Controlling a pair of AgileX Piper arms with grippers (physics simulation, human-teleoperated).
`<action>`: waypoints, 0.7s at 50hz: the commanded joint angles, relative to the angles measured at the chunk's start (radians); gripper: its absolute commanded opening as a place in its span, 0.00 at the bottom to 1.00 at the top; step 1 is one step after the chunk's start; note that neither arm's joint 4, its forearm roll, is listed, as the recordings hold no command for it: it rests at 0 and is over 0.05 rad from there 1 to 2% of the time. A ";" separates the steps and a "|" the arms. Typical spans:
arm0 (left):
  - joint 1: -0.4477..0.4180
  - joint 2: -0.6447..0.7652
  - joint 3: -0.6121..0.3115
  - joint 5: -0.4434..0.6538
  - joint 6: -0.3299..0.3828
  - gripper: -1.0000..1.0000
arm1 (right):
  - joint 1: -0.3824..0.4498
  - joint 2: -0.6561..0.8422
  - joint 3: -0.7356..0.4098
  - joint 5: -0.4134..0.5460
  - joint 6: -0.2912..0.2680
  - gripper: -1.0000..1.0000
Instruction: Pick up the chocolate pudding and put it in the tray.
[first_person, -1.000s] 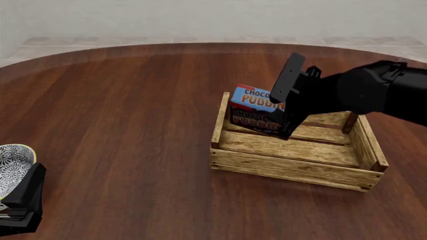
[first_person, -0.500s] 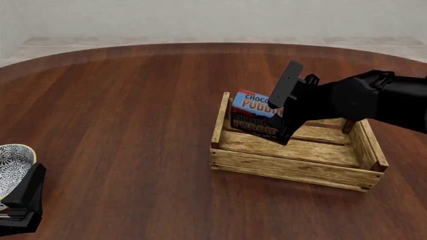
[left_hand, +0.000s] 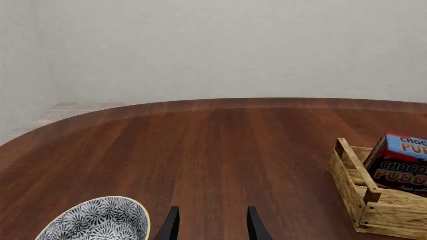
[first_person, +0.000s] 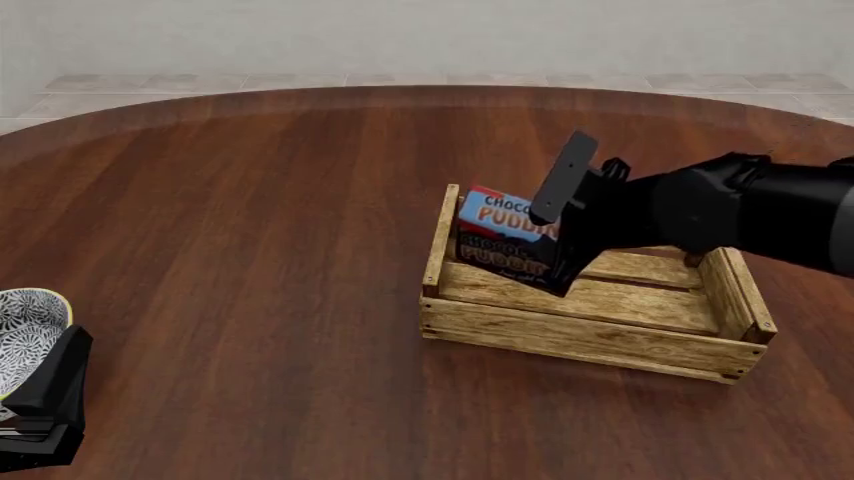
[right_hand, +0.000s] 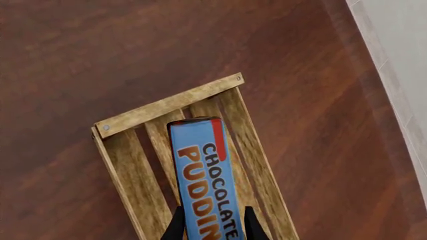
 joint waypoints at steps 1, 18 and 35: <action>0.000 0.000 0.000 0.000 0.000 1.00 | 0.006 0.003 0.005 -0.012 0.027 0.00; 0.000 0.000 0.000 0.000 0.000 1.00 | -0.001 0.000 0.020 -0.026 0.034 0.00; 0.000 0.000 0.000 0.000 0.000 1.00 | -0.001 0.005 0.045 -0.049 0.036 0.00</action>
